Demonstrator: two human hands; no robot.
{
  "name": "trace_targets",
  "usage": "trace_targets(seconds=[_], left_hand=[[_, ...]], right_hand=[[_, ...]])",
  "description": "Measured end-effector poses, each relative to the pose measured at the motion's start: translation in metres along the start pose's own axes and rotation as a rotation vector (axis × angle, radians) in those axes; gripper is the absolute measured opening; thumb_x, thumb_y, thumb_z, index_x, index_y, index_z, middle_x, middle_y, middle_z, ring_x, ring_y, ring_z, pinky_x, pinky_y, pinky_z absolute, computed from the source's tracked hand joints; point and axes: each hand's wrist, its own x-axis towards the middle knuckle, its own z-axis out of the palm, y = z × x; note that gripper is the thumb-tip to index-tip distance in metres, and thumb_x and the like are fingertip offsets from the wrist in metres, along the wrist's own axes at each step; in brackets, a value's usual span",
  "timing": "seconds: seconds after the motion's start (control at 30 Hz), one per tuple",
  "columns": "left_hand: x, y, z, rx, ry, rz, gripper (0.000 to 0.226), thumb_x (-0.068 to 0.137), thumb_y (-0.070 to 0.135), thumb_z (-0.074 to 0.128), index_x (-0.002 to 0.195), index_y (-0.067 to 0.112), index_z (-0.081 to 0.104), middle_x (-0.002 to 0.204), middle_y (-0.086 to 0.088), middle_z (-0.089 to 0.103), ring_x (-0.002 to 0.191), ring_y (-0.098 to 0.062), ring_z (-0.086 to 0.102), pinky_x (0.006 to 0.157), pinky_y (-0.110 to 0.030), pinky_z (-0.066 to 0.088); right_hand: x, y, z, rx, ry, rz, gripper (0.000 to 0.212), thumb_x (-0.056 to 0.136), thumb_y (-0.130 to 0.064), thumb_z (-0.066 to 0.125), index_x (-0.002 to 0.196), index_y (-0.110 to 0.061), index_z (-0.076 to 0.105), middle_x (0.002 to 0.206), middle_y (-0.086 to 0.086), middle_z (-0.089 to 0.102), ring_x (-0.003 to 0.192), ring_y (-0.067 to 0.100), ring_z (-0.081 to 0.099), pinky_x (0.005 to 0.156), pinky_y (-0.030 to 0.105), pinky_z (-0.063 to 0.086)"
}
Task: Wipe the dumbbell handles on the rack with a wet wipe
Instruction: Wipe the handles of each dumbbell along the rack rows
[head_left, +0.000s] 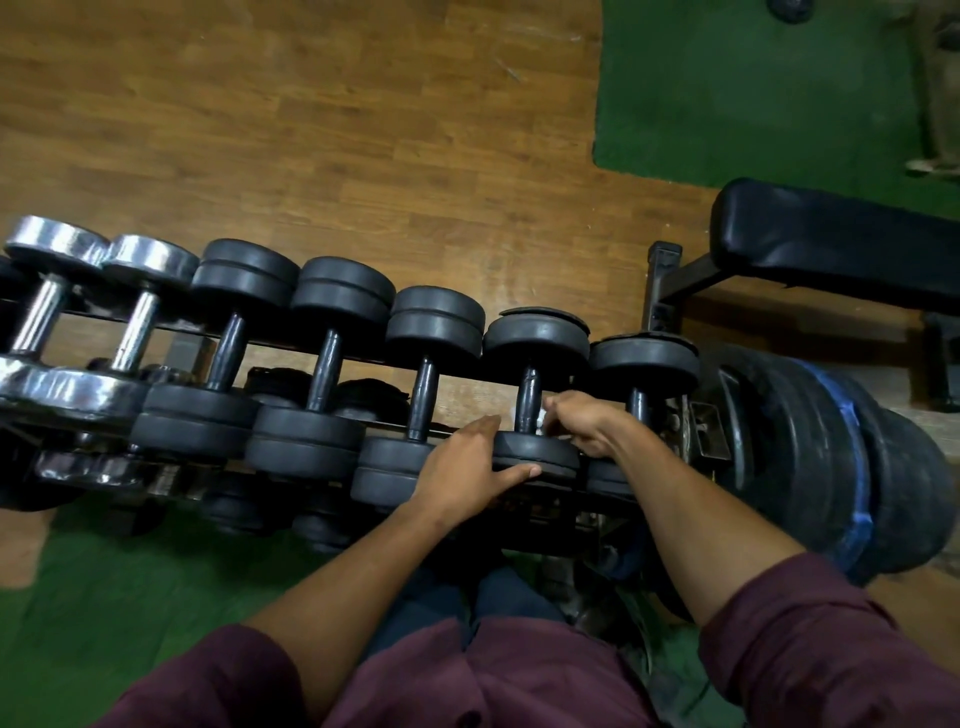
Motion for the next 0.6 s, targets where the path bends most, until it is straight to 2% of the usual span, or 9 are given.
trace_targets(seconds=[0.07,0.13,0.27,0.37,0.43,0.5,0.6], left_hand=[[0.0,-0.001,0.0,0.002,0.004,-0.004,0.087,0.083,0.073,0.064,0.146,0.016,0.046,0.141,-0.004,0.059,0.126,-0.024,0.057,0.095,-0.037,0.049],[-0.001,-0.001,0.0,0.007,0.003,-0.007,0.086,0.083,0.074,0.064,0.144,0.016,0.047,0.139,-0.004,0.059,0.125,-0.024,0.057,0.093,-0.037,0.05],[0.0,-0.002,0.002,0.007,0.001,-0.014,0.083,0.082,0.073,0.064,0.141,0.017,0.048,0.135,-0.003,0.061,0.121,-0.024,0.059,0.089,-0.037,0.051],[0.0,-0.003,0.002,-0.005,-0.002,-0.015,0.084,0.083,0.073,0.064,0.142,0.017,0.046,0.136,-0.003,0.06,0.122,-0.024,0.058,0.091,-0.038,0.052],[0.0,-0.003,0.002,-0.008,-0.007,-0.013,0.086,0.083,0.073,0.064,0.145,0.017,0.045,0.14,-0.003,0.058,0.126,-0.024,0.057,0.094,-0.038,0.052],[0.0,-0.003,0.003,-0.011,-0.006,-0.013,0.089,0.083,0.073,0.065,0.149,0.017,0.043,0.144,-0.003,0.056,0.129,-0.023,0.055,0.097,-0.039,0.052],[0.001,-0.004,0.004,-0.008,-0.005,-0.006,0.091,0.083,0.074,0.064,0.15,0.016,0.041,0.146,-0.003,0.055,0.13,-0.023,0.054,0.1,-0.039,0.051]], right_hand=[[-0.011,-0.004,-0.002,-0.127,0.002,-0.006,0.03,0.09,-0.008,0.046,0.066,-0.017,0.062,0.074,0.007,0.068,0.077,0.024,0.059,0.074,0.036,0.044],[-0.019,-0.01,-0.003,-0.23,-0.019,-0.044,0.036,0.087,0.0,0.053,0.055,-0.019,0.053,0.065,0.002,0.059,0.07,0.019,0.053,0.068,0.032,0.042],[-0.028,-0.022,-0.012,-0.42,-0.017,-0.096,0.034,0.085,0.004,0.062,0.061,-0.017,0.052,0.064,0.003,0.055,0.064,0.016,0.052,0.058,0.025,0.041],[-0.033,-0.033,-0.02,-0.527,0.012,-0.163,0.032,0.081,0.005,0.064,0.059,-0.01,0.047,0.061,0.002,0.047,0.067,0.022,0.046,0.059,0.033,0.037],[-0.039,-0.037,-0.023,-0.559,0.094,-0.222,0.013,0.083,0.002,0.061,0.073,-0.006,0.061,0.073,-0.001,0.061,0.073,0.021,0.058,0.06,0.031,0.044],[-0.047,-0.04,-0.021,-0.61,0.228,-0.329,0.02,0.088,-0.001,0.054,0.096,-0.014,0.067,0.088,-0.003,0.067,0.079,0.016,0.062,0.061,0.027,0.045],[-0.052,-0.036,-0.011,-0.776,0.45,-0.558,0.029,0.089,-0.007,0.047,0.111,-0.023,0.057,0.096,0.007,0.069,0.083,0.029,0.064,0.063,0.036,0.049]])
